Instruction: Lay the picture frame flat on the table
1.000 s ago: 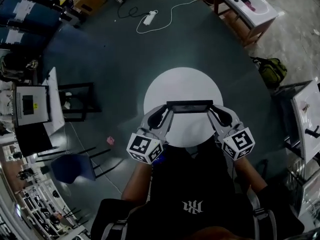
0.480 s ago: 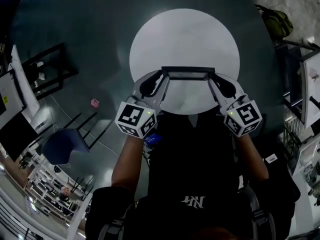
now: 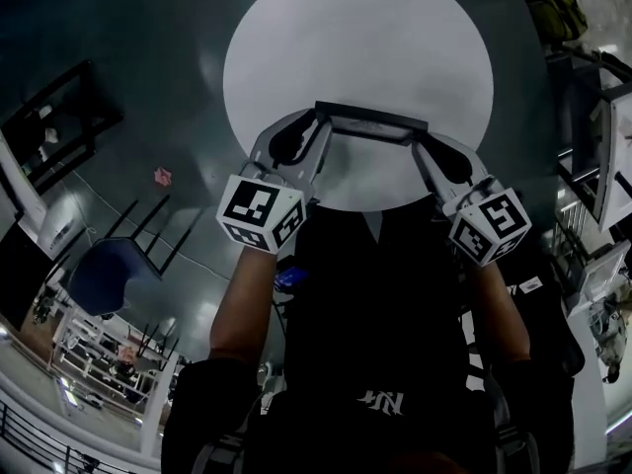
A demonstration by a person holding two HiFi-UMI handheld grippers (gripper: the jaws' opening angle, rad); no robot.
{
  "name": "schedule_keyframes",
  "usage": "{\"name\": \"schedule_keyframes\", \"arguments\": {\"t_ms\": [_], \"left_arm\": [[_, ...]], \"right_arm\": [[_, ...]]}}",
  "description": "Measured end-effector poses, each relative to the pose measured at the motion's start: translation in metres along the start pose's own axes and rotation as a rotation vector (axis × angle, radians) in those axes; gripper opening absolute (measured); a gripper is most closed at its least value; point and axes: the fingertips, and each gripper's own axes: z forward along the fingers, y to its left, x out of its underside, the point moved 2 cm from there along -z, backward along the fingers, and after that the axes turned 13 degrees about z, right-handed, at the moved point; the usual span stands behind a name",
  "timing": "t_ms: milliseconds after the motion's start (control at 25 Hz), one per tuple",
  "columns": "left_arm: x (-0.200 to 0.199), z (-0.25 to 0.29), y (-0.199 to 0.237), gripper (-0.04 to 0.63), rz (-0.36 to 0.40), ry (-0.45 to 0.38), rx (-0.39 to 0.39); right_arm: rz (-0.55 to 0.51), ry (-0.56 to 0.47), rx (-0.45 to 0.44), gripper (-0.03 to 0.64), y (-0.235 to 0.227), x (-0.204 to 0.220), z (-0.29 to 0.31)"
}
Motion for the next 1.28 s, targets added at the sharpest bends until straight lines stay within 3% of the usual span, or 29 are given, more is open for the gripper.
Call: {"name": "schedule_keyframes", "arguments": {"t_ms": [360,1280], "left_arm": [[0.019,0.019,0.009,0.075,0.009,0.016,-0.017],[0.040,0.054,0.016,0.071,0.108,0.077,-0.021]], "right_arm": [[0.039,0.025,-0.013,0.032,-0.020,0.021,0.017],[-0.054,0.064,0.125,0.040,-0.054,0.027,0.041]]}}
